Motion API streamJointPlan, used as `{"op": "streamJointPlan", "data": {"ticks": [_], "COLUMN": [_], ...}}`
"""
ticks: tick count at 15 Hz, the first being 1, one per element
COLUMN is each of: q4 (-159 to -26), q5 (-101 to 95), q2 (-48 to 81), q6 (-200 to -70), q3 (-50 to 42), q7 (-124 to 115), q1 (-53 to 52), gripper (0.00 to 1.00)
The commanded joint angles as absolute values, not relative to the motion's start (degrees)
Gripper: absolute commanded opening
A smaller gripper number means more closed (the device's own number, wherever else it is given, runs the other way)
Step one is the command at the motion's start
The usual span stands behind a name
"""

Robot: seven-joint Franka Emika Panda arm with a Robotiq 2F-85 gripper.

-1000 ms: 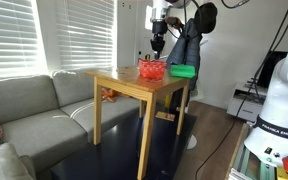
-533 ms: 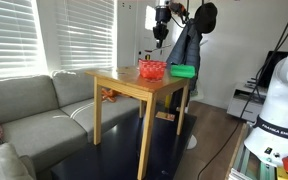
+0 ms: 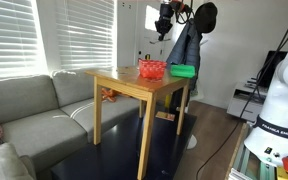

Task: Pick up the silver spoon from the red basket and put it on the sheet of kitchen paper on the table

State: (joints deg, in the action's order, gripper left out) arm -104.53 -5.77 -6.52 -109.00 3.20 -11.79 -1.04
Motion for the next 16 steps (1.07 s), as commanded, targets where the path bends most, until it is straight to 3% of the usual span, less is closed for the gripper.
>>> {"op": "streamJointPlan", "data": {"ticks": [1, 16], "q4": [-103.3, -104.9], "q5": [-8.2, -15.5], "q2": [-3.7, 9.8], "q6": [-112.8, -132.6], "q3": [1.9, -1.0], "q7": [-16.0, -20.3], "q1": [0.5, -0.7], "gripper": [0.02, 0.02]}}
